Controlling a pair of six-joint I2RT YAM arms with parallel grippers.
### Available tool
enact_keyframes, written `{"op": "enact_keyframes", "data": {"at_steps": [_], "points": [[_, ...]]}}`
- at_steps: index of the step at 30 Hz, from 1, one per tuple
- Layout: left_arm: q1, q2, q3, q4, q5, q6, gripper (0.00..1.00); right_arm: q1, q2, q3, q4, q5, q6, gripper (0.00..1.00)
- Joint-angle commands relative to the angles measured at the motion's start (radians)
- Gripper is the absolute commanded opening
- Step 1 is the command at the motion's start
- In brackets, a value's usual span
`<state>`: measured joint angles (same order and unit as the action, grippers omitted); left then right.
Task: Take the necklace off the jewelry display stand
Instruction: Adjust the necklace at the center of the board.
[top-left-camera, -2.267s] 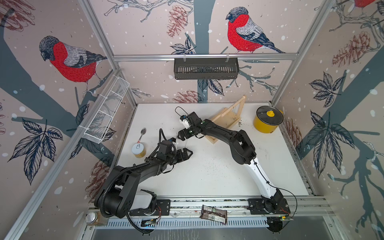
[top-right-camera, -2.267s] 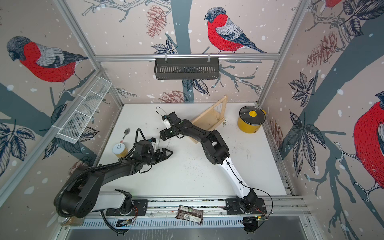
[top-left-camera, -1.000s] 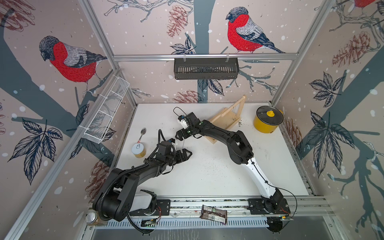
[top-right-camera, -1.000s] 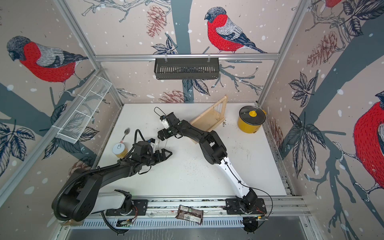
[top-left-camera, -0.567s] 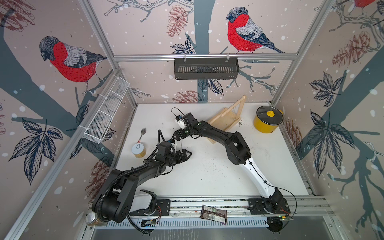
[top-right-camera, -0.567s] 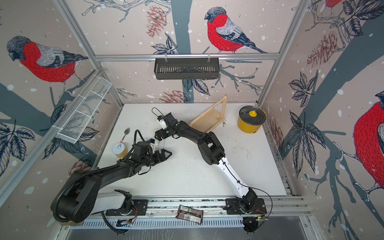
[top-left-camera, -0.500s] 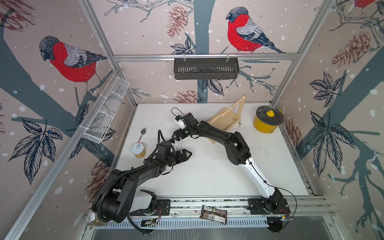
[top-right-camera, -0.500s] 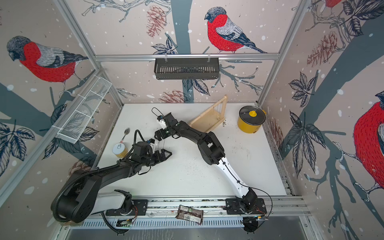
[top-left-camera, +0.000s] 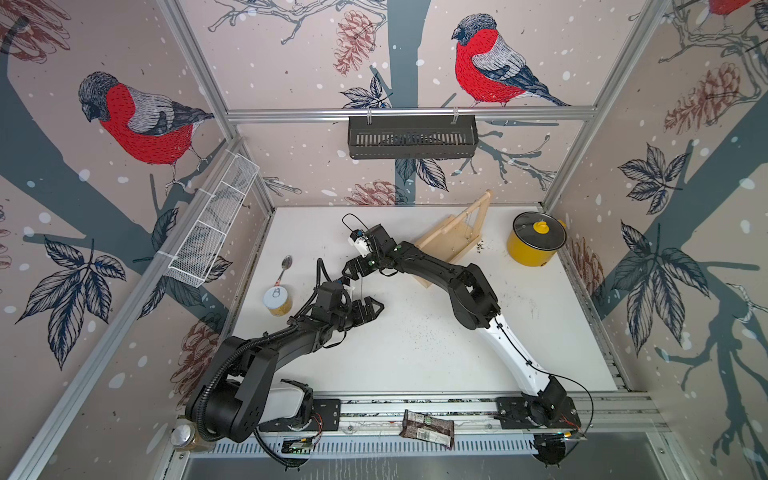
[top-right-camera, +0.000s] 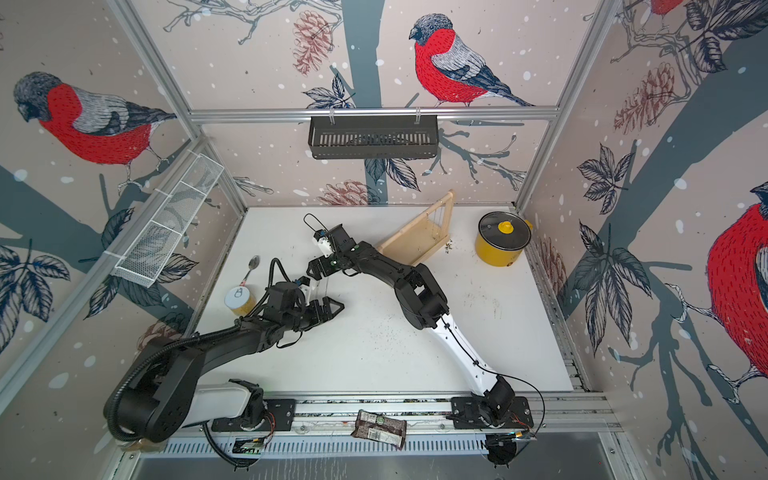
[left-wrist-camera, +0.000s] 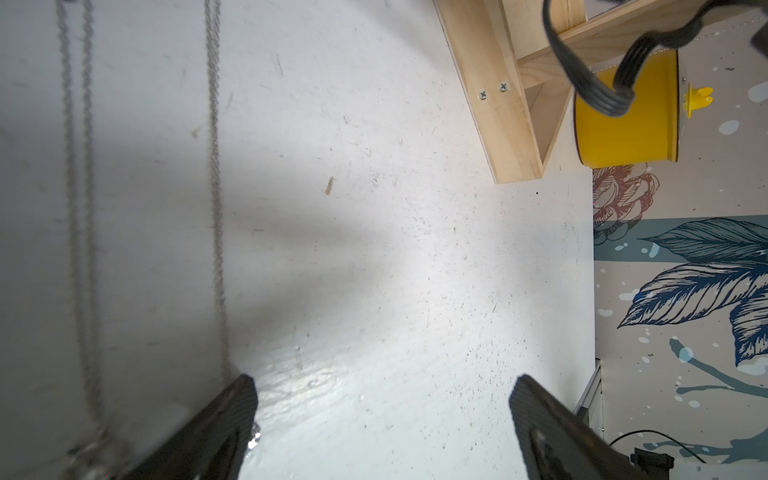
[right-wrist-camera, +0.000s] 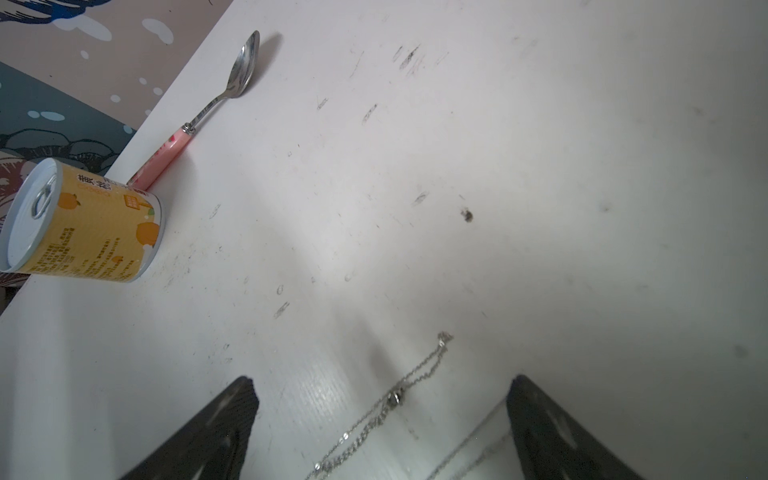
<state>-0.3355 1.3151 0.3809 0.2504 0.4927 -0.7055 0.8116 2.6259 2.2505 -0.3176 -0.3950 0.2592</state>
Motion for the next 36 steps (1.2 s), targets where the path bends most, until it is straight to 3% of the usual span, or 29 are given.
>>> {"op": "enact_keyframes", "data": {"at_steps": [1, 23, 36], "points": [[0.004, -0.003, 0.006, -0.057, -0.007, -0.007, 0.96, -0.003, -0.002, 0.007, -0.011, 0.008, 0.003, 0.96], [0.006, -0.048, 0.089, -0.139, -0.004, 0.012, 0.96, -0.028, -0.081, 0.014, -0.035, 0.012, -0.026, 0.96], [0.093, -0.253, 0.166, -0.31, -0.021, 0.038, 0.97, -0.104, -0.21, 0.108, -0.119, 0.037, -0.028, 0.99]]}}
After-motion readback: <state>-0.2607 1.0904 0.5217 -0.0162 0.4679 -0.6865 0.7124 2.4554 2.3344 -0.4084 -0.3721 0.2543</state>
